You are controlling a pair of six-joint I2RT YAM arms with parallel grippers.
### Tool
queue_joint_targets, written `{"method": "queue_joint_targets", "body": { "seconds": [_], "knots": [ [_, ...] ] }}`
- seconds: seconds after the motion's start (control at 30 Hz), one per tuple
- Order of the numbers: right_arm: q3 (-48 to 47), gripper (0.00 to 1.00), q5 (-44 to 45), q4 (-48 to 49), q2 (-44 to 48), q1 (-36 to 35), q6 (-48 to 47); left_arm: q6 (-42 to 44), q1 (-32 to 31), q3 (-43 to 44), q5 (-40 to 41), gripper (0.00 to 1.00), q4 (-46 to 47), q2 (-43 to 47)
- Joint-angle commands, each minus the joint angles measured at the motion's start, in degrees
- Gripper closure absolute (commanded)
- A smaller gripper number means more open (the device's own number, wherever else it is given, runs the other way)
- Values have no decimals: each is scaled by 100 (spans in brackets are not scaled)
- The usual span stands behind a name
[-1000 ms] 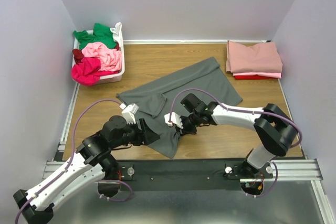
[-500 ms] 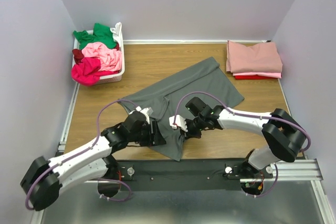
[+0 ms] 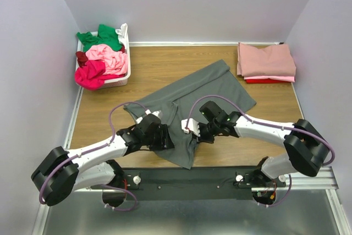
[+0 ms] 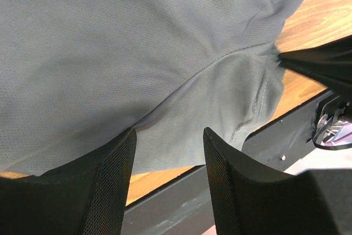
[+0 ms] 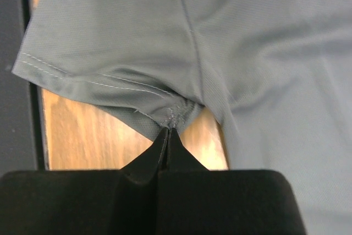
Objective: Fold and stack the t-shirts
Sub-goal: Fold the tshirt
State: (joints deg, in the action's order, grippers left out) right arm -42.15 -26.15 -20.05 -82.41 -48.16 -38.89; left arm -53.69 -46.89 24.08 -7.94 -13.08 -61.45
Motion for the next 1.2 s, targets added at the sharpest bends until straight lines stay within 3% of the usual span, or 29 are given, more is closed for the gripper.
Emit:
{"method": "queue_joint_targets", "body": {
  "seconds": [0.0,0.4,0.5,0.6,0.67,0.83,1.03,1.1,1.17],
  "knots": [
    [163,100,259,98,225,140,57,-133,-30,-262,-22,40,86,2],
    [365,94,585,89,454,667,251,-177,-30,-360,-93,40,-2,89],
    [409,90,717,81,489,747,303,-168,-30,-351,-111,40,25,72],
    [488,76,726,72,594,799,347,-124,-30,-290,-155,40,86,37],
    [541,68,638,72,761,800,356,-54,-30,-228,-233,39,148,-25],
    [620,67,-45,-33,1200,808,190,166,-30,176,-383,36,139,-139],
    [199,64,-373,-455,1394,957,93,815,-135,861,-489,31,51,440],
    [14,57,-399,-578,1482,1334,49,1009,-363,1019,-515,30,8,608],
    [-30,39,-557,-622,1701,1894,57,1150,-618,1169,-507,30,-28,503]
  ]
}}
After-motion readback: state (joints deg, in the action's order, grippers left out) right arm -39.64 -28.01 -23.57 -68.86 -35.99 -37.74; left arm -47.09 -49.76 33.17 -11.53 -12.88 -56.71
